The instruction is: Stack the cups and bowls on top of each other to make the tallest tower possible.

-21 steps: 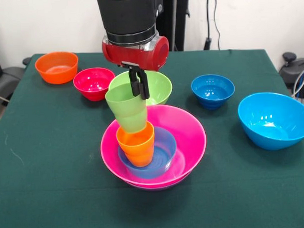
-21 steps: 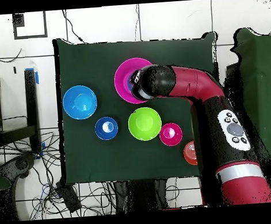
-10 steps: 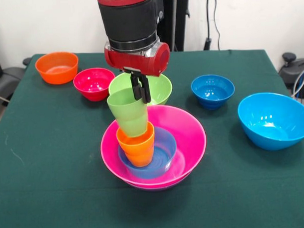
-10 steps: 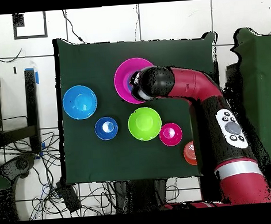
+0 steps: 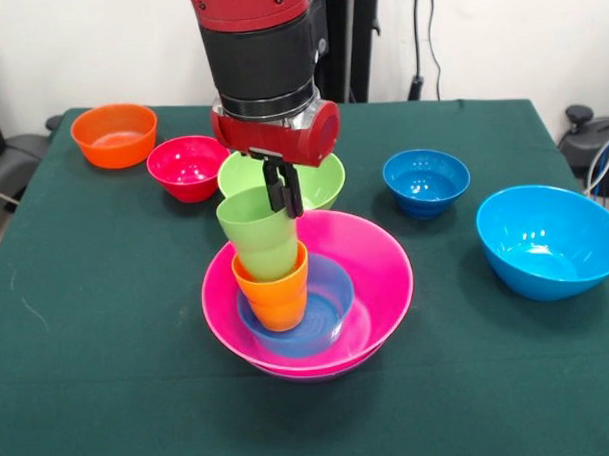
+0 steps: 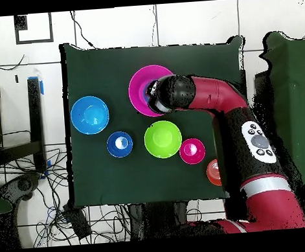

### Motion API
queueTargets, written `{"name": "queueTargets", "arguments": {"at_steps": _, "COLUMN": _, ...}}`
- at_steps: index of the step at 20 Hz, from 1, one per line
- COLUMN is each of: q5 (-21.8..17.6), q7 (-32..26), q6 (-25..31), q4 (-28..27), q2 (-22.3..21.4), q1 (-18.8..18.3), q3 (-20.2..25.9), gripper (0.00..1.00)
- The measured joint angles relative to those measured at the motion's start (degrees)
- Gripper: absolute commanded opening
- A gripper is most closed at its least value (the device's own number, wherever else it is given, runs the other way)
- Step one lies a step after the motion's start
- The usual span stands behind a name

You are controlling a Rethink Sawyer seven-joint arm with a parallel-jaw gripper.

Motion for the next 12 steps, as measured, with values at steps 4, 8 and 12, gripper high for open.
{"name": "queueTargets", "arguments": {"at_steps": 4, "q5": -0.11, "q7": 0.0, "q6": -0.38, "q4": -0.02, "q2": 0.15, "q1": 0.0, "q3": 0.0, "gripper": 0.0}}
{"name": "queueTargets", "arguments": {"at_steps": 8, "q5": -0.17, "q7": 0.0, "q6": -0.61, "q4": -0.02, "q2": 0.16, "q1": 0.0, "q3": 0.0, "gripper": 1.0}}
{"name": "queueTargets", "arguments": {"at_steps": 12, "q5": -0.26, "q7": 0.0, "q6": -1.02, "q4": -0.05, "q2": 0.15, "q1": 0.0, "q3": 0.0, "gripper": 1.0}}
